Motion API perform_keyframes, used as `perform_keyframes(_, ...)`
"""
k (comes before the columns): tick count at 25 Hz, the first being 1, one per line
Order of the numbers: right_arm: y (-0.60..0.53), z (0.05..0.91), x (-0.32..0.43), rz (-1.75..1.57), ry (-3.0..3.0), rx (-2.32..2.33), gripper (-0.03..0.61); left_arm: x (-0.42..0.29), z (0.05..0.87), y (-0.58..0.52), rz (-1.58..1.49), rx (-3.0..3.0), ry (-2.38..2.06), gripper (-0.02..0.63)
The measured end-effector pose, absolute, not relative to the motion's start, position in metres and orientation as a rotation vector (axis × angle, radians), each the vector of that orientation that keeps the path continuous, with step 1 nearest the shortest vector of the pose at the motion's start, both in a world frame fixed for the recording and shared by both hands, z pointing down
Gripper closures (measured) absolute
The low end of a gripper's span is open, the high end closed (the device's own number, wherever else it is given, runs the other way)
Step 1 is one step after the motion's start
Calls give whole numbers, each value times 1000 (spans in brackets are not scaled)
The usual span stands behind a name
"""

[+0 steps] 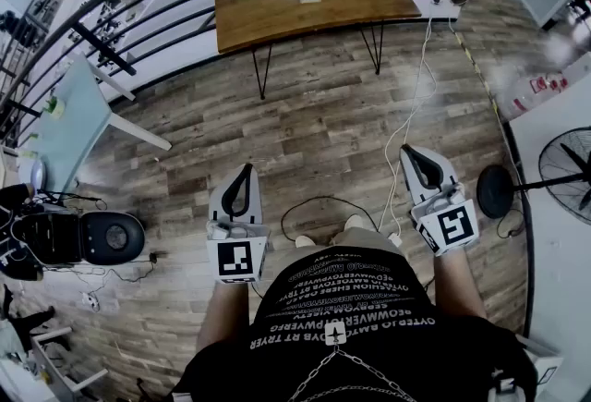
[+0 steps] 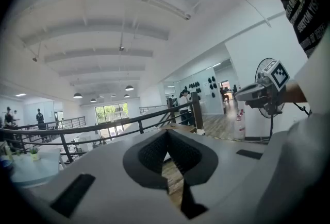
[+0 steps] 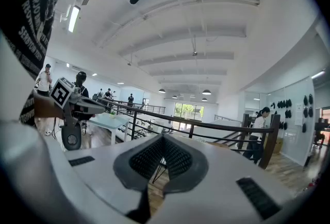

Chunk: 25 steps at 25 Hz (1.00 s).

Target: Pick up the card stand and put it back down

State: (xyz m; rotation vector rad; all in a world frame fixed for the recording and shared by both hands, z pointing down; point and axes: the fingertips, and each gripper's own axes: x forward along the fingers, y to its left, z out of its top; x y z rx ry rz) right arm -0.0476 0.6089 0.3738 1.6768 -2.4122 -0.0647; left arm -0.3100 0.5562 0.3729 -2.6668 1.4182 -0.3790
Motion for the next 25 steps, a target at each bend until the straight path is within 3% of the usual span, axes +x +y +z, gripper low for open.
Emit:
perform_keyframes(9, 589, 395, -9, -41, -2439, 1615, 565, -238, 369, 549, -344, -2666, 1403, 594)
perform_keyframes(25, 549, 416, 44, 67, -2549, 1541, 565, -171, 375, 539, -412, -2587, 1503, 594)
